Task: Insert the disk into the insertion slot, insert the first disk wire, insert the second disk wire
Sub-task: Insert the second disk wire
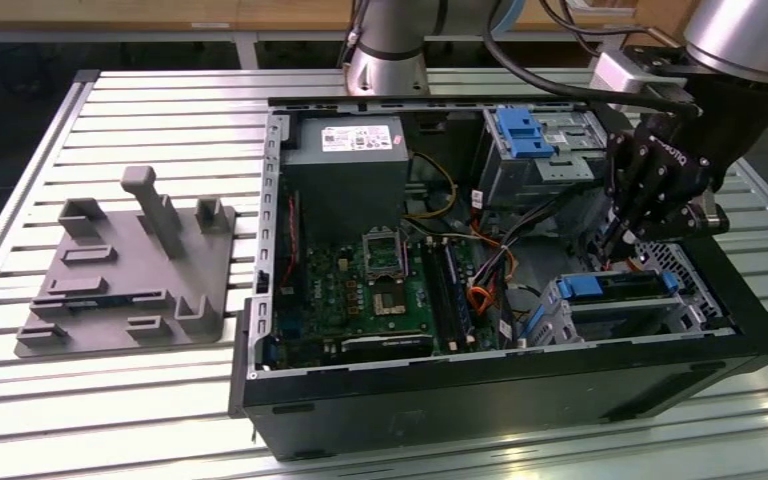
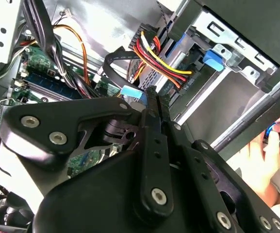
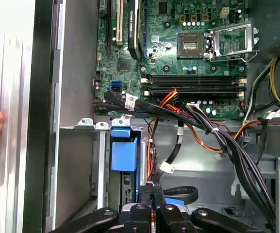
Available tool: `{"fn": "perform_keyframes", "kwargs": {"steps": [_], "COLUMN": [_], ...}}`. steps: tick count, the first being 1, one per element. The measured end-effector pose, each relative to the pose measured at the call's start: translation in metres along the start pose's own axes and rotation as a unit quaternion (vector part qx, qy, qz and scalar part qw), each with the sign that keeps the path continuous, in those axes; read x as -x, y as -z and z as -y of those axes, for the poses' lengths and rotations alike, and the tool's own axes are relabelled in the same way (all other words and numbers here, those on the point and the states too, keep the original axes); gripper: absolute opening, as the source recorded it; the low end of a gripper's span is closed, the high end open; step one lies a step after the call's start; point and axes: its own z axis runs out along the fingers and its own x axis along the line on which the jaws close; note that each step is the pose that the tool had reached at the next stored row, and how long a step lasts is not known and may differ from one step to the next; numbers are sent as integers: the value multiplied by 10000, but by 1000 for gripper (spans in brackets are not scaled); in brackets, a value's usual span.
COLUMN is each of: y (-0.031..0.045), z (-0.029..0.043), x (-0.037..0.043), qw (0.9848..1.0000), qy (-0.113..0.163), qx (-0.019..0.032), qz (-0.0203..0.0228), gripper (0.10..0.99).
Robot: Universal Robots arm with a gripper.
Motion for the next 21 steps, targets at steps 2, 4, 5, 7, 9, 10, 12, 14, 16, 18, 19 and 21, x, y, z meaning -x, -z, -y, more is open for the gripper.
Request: {"fn": "perform_keyframes", "kwargs": {"steps": [2,4,5,7,9,10,12,14,16,18,19,21], "y": [-1,-1,-3,-4,-6,-5,-4,-4,-3,-4,-5,-2], "z": [0,0,0,0,0,0,0,0,0,3,9,20], "x": [0,-3,-16,-34,-48,-57,-75,-74,-75,-81,-87,-102], "qw": [10000,10000,10000,9999,9996,9994,9992,9992,9992,9992,9992,9992], "qy": [0,0,2,8,17,21,23,23,23,23,22,15], "qx": [0,0,0,-2,-6,-6,-7,-7,-7,-7,-7,-6], "qz": [2,6,29,135,298,354,395,396,396,397,398,397], "gripper": [141,141,141,141,141,141,141,141,141,141,141,141]}}
